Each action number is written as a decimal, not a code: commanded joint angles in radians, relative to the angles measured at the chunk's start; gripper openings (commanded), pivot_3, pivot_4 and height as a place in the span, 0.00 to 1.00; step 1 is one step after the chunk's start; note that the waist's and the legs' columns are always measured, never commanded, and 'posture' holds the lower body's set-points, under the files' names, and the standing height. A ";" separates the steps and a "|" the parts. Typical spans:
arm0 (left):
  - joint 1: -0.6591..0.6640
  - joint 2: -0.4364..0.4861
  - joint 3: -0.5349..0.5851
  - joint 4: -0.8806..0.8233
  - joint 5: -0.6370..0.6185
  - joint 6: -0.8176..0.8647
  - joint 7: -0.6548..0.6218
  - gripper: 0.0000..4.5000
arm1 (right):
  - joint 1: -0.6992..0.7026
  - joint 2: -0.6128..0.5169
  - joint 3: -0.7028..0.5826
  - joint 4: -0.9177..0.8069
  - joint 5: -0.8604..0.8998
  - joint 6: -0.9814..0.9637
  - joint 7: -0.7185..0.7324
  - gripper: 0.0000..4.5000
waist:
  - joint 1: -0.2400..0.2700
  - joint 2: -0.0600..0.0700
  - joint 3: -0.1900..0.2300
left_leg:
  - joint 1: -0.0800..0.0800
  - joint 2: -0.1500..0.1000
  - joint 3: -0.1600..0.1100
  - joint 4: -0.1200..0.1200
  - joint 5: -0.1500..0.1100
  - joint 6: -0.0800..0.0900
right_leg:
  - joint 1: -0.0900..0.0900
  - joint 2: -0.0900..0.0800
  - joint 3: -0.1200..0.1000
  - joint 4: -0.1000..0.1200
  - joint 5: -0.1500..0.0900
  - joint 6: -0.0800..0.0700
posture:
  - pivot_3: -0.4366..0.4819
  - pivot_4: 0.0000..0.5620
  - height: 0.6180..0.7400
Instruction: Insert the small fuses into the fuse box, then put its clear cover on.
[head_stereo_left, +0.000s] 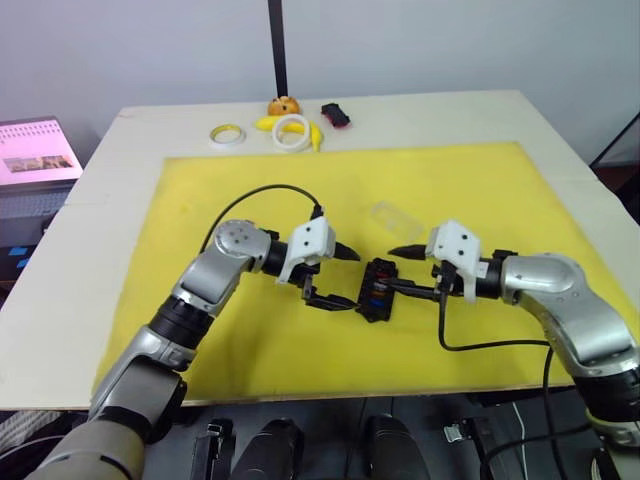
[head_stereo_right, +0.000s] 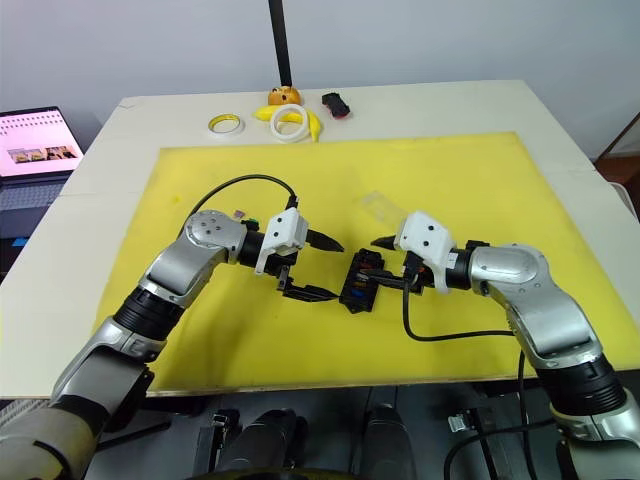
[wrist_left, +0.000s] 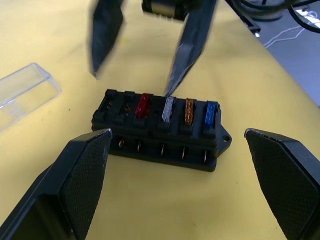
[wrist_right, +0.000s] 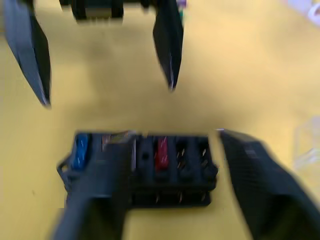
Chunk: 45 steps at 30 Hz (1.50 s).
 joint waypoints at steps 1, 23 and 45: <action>-0.024 -0.008 0.024 0.002 0.001 -0.014 0.003 1.00 | -0.013 -0.008 -0.045 -0.038 0.039 0.027 0.004 0.64 | 0.001 0.000 0.000 | 0.000 0.000 0.000 0.000 0.000 0.000 | 0.000 0.000 0.000 0.000 0.000 0.000 | 0.48 0.27 1.00; -0.047 -0.025 0.027 0.061 0.023 -0.067 0.004 1.00 | 0.072 0.072 0.041 -0.004 0.005 0.130 -0.100 0.01 | 0.000 0.000 0.000 | 0.000 0.000 0.000 0.000 0.000 0.000 | 0.000 0.000 0.000 0.000 0.000 0.000 | 0.48 0.27 1.00; 0.261 0.179 0.418 -0.279 -0.318 0.556 0.197 1.00 | 0.164 -0.038 -0.461 -0.092 0.263 0.353 -0.149 0.17 | -0.004 0.000 0.000 | 0.001 0.000 -0.001 -0.001 0.000 0.000 | 0.000 0.000 0.000 0.001 0.000 0.000 | 0.48 0.27 1.00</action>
